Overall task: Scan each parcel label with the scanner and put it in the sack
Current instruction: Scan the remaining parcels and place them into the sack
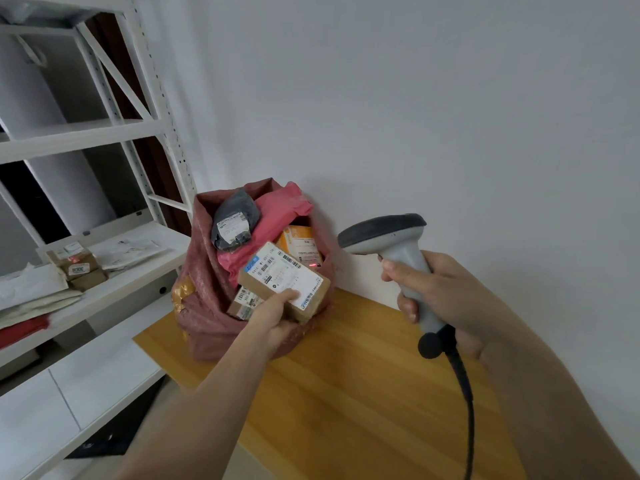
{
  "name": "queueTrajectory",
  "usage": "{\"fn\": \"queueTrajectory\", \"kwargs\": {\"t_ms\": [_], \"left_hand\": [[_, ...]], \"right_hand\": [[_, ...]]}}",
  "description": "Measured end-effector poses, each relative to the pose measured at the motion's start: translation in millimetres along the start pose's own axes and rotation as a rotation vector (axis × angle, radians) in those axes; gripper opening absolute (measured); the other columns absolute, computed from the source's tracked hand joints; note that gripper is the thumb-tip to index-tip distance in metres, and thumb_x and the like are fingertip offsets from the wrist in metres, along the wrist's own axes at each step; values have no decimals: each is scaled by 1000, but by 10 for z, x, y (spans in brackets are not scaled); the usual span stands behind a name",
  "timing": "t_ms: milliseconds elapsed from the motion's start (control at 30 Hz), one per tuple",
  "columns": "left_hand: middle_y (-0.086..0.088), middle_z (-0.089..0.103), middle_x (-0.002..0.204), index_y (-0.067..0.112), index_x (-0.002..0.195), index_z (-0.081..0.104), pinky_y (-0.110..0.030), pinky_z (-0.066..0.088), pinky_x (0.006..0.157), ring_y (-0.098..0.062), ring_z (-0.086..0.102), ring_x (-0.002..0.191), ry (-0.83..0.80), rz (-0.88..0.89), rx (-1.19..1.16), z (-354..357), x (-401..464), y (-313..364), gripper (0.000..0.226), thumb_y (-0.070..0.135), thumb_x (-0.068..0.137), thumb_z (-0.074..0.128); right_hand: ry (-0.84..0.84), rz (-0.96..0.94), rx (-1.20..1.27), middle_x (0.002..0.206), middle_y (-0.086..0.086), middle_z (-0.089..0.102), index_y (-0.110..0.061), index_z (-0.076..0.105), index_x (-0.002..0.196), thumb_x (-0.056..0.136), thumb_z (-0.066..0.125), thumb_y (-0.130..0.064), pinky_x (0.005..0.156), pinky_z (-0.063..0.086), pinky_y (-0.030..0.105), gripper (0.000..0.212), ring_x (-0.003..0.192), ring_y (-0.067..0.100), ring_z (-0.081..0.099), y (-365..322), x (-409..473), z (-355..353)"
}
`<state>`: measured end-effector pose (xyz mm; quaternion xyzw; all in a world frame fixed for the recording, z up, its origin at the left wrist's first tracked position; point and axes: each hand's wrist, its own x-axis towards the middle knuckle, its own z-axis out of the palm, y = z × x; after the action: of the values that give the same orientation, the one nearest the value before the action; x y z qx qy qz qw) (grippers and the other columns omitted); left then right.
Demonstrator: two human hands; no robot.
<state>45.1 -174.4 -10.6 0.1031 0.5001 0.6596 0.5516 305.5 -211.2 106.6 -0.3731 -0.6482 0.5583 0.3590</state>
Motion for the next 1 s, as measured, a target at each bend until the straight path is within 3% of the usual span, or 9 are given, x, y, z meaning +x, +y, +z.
{"fn": "queueTrajectory", "kwargs": {"t_ms": [67, 233, 333, 500, 667, 767, 867, 933, 1000], "left_hand": [[-11, 65, 107, 9, 124, 49, -46, 56, 70, -27, 64, 89, -5, 8, -66, 128, 42, -108, 41, -10, 88, 58], [-12, 58, 134, 12, 126, 54, -49, 44, 105, -29, 55, 123, 6, -12, -91, 385, 226, -455, 51, -9, 81, 68], [-6, 62, 129, 18, 103, 59, -40, 48, 100, -20, 59, 110, 45, -28, -62, 550, 311, -675, 35, -6, 81, 70], [-7, 62, 129, 15, 120, 56, -39, 48, 102, -19, 61, 110, 71, -65, -101, 769, 461, -1031, 46, -5, 80, 70], [-7, 66, 120, 15, 122, 55, -35, 54, 84, -21, 64, 102, 116, -118, -28, 760, 612, -1357, 47, -4, 82, 70], [-8, 68, 112, 15, 119, 57, -37, 54, 82, -22, 65, 101, 151, -198, 47, 638, 661, -1567, 41, -2, 84, 69], [-9, 69, 96, 13, 103, 61, -37, 53, 67, -22, 65, 89, 176, -324, 132, 500, 640, -1715, 22, 1, 86, 68], [-11, 71, 95, 11, 102, 62, -40, 54, 68, -24, 66, 90, 173, -385, 152, 400, 620, -1793, 22, 0, 85, 69], [-12, 74, 88, 9, 103, 62, -41, 55, 73, -25, 67, 90, 160, -419, 194, 302, 598, -1858, 23, -1, 83, 70]], "right_hand": [[16, 20, 62, 73, 8, 53, -4, 59, 110, 93, 61, -35, 53, 41, 26, 36, 52, 12, 46, 54, -4, -81], [40, 58, 202, 84, 1, 59, -2, 60, 114, 92, 64, -30, 49, 44, 22, 36, 50, 10, 46, 217, -7, -349], [53, 87, 251, 86, 3, 61, -1, 59, 116, 90, 65, -31, 49, 43, 22, 40, 51, 11, 45, 338, 9, -546], [64, 135, 279, 90, 12, 52, 0, 60, 113, 86, 67, -36, 52, 42, 25, 46, 51, 11, 45, 628, 66, -870], [152, 214, 234, 75, 2, 59, -9, 64, 106, 90, 66, -36, 49, 43, 22, 31, 50, 10, 48, 1075, 190, -1100], [235, 380, 98, 60, 0, 53, -17, 59, 103, 93, 61, -36, 53, 42, 25, 21, 52, 12, 49, 1524, 362, -1171], [314, 642, 120, 78, 7, 50, -14, 50, 108, 97, 54, -24, 53, 42, 29, 15, 58, 18, 48, 2113, 533, -1128], [352, 810, 134, 76, 10, 47, -11, 48, 95, 100, 49, -17, 57, 39, 32, 8, 57, 21, 44, 2538, 566, -1064], [329, 932, 56, 65, 7, 42, -9, 48, 78, 102, 43, -18, 61, 33, 34, 26, 52, 22, 36, 2949, 494, -1004]]}}
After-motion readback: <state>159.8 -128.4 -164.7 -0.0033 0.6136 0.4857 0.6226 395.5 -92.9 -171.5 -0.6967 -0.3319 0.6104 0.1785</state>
